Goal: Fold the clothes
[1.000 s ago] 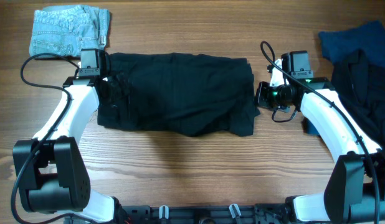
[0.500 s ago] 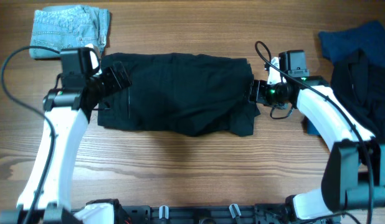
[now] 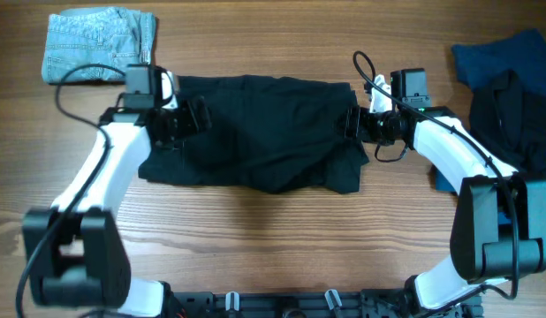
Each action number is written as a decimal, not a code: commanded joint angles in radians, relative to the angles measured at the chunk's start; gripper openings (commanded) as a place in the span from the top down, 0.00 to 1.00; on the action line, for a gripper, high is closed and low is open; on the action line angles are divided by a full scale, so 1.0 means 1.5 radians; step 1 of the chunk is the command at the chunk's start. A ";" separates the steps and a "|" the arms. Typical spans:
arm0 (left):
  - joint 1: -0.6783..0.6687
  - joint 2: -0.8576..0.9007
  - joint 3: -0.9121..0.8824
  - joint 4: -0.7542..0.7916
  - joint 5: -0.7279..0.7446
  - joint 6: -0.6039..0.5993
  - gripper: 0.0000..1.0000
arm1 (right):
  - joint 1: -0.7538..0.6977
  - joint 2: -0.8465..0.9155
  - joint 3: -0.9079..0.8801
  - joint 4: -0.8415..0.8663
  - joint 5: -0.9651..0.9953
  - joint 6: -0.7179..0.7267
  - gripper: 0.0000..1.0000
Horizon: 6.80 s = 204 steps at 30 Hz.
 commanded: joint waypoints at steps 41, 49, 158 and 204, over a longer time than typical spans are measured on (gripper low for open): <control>-0.018 0.114 0.000 0.060 -0.059 0.014 0.00 | -0.001 0.027 0.225 -0.138 0.147 -0.020 0.00; -0.018 0.114 0.000 0.064 -0.084 0.014 0.00 | -0.001 0.027 0.214 -0.275 0.131 -0.022 0.01; 0.094 0.114 0.000 0.064 -0.159 0.030 0.21 | -0.120 -0.106 -0.035 -0.126 -0.009 0.086 0.96; -0.141 0.063 0.015 0.086 0.038 -0.045 0.96 | 0.125 0.007 -0.008 0.194 -0.139 0.177 0.72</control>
